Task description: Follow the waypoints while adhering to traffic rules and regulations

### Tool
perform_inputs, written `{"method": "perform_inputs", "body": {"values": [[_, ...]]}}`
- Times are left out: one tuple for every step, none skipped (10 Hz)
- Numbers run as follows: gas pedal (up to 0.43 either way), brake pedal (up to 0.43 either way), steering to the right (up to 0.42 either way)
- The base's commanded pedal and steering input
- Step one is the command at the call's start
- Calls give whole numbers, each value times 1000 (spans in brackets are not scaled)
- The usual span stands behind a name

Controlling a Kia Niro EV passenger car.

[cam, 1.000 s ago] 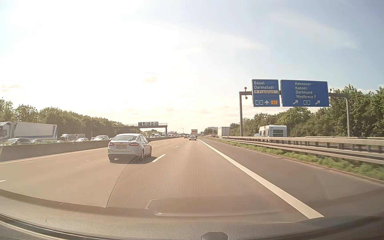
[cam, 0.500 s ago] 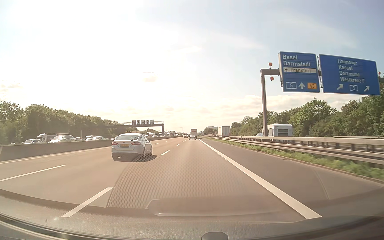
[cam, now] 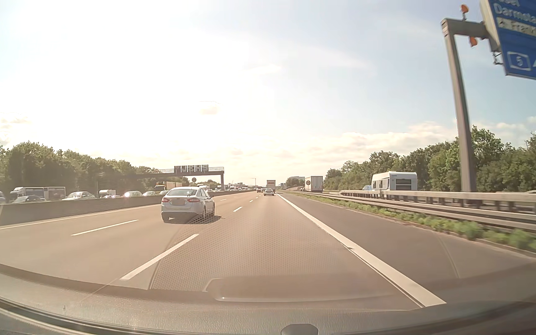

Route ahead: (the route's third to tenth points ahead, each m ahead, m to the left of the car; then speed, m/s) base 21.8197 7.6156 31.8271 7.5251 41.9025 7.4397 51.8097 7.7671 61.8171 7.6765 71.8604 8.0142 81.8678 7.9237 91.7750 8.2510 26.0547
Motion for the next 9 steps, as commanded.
{"method": "perform_inputs", "body": {"values": [[67,0,-2],[67,0,-2],[67,0,-1],[79,0,-1],[79,0,-2],[79,0,-3],[79,0,-3],[79,0,-3],[79,0,-3]]}}
